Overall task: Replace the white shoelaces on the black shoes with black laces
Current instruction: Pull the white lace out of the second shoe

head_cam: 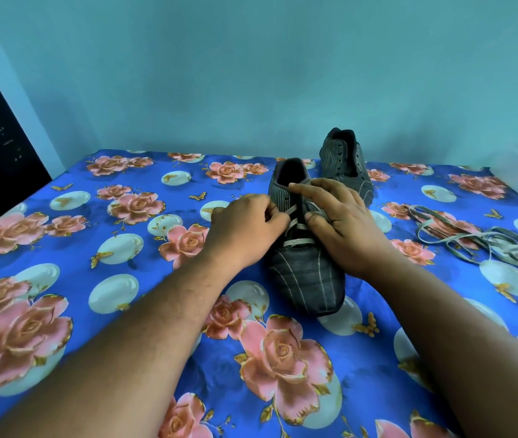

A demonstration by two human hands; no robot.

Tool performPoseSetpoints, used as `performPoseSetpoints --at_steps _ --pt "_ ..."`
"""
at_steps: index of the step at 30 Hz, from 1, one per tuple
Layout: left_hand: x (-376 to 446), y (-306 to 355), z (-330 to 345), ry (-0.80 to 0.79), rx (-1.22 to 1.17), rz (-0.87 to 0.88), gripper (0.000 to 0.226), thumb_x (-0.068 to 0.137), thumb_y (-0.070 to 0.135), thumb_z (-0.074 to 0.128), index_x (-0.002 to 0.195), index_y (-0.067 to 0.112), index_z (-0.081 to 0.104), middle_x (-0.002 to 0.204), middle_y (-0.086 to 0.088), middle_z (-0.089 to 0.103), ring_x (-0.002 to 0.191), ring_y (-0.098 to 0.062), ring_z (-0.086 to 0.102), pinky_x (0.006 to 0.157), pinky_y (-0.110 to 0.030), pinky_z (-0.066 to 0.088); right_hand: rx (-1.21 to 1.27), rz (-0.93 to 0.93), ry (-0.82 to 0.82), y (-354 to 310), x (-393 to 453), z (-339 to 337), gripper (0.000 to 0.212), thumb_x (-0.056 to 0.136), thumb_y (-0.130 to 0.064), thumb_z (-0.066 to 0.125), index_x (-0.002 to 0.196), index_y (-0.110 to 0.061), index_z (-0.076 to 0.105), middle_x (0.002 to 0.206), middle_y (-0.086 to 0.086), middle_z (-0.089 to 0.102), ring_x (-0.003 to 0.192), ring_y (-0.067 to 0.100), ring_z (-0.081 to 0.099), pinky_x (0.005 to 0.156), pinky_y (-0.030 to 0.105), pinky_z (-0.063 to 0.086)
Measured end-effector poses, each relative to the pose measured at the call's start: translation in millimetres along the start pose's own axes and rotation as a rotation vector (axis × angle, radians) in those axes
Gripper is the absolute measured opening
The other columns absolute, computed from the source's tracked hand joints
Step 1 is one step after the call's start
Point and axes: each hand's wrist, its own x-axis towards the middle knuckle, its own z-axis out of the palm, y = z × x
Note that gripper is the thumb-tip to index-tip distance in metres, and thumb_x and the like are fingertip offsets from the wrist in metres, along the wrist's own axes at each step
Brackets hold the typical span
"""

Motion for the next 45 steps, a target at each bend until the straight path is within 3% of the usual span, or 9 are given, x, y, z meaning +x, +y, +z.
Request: performPoseSetpoints --at_steps 3,7,17,24,29,33,37,40,45 --pt "1 -1 1 0.015 0.032 -0.055 0.029 0.094 0.04 0.052 0.076 0.017 0.056 0.073 0.004 0.058 0.079 -0.023 0.056 0.089 -0.043 0.044 0.012 0.005 0.0 0 0 1 0.055 0.09 -0.04 0.038 0.143 -0.054 0.042 0.15 -0.009 0.04 0.141 0.018 0.031 0.117 0.052 0.028" --pt "-3 -5 1 0.047 -0.173 0.069 0.032 0.098 0.054 0.053 0.092 0.024 0.06 0.092 0.011 0.059 0.086 -0.015 0.057 0.086 -0.043 0.046 0.048 0.006 -0.014 3 0 2 0.058 0.09 -0.038 0.04 0.146 -0.051 0.039 0.15 -0.008 0.038 0.141 0.019 0.032 0.118 0.052 0.028" --pt "-2 -5 7 0.117 -0.254 0.213 0.04 0.089 0.066 0.05 0.083 0.028 0.062 0.08 0.011 0.061 0.078 -0.01 0.058 0.078 -0.046 0.051 0.037 0.073 -0.038 4 0 2 0.063 0.089 -0.048 0.036 0.149 -0.06 0.025 0.154 -0.011 0.035 0.142 0.017 0.028 0.12 0.052 0.023" --pt "2 -6 8 0.155 -0.209 -0.042 0.03 0.079 0.054 0.053 0.069 0.026 0.056 0.065 0.014 0.057 0.069 -0.008 0.056 0.091 -0.046 0.047 0.03 0.065 -0.029 4 1 3 0.061 0.089 -0.053 0.035 0.148 -0.059 0.027 0.151 -0.012 0.04 0.139 0.018 0.03 0.118 0.052 0.026" --pt "3 -9 11 0.097 -0.287 -0.232 0.031 0.073 0.058 0.051 0.073 0.027 0.057 0.063 0.012 0.058 0.076 -0.021 0.058 0.09 -0.051 0.05 0.019 0.065 -0.031 4 1 2 0.06 0.089 -0.054 0.035 0.148 -0.059 0.027 0.151 -0.011 0.04 0.141 0.018 0.03 0.118 0.051 0.026" --pt "-1 -7 7 0.125 -0.392 0.073 0.035 0.081 0.067 0.056 0.089 0.034 0.063 0.091 0.02 0.066 0.094 -0.007 0.061 0.096 -0.052 0.046 0.028 0.059 -0.036 5 2 2 0.059 0.089 -0.058 0.034 0.149 -0.058 0.027 0.151 -0.011 0.04 0.141 0.019 0.031 0.118 0.051 0.027" --pt "4 -9 14 0.186 -0.339 0.217 0.021 0.087 0.064 0.054 0.089 0.044 0.057 0.092 0.015 0.063 0.095 -0.014 0.062 0.09 -0.055 0.05 0.034 0.044 -0.024 7 2 4 0.061 0.087 -0.064 0.031 0.147 -0.059 0.027 0.15 -0.011 0.041 0.14 0.02 0.033 0.117 0.053 0.028" --pt "5 -9 14 0.192 -0.248 0.15 0.026 0.084 0.057 0.058 0.076 0.033 0.053 0.085 0.012 0.061 0.089 -0.013 0.059 0.09 -0.052 0.047 0.029 0.05 -0.029 7 2 4 0.059 0.088 -0.063 0.033 0.147 -0.06 0.027 0.15 -0.011 0.04 0.14 0.02 0.032 0.117 0.052 0.028" --pt "8 -19 6 0.122 -0.071 -0.192 0.033 0.074 0.054 0.055 0.071 0.021 0.058 0.077 0.007 0.066 0.09 -0.023 0.062 0.091 -0.043 0.045 0.026 0.048 -0.038 6 1 2 0.057 0.092 -0.056 0.037 0.148 -0.058 0.029 0.151 -0.01 0.04 0.14 0.02 0.031 0.118 0.049 0.026"
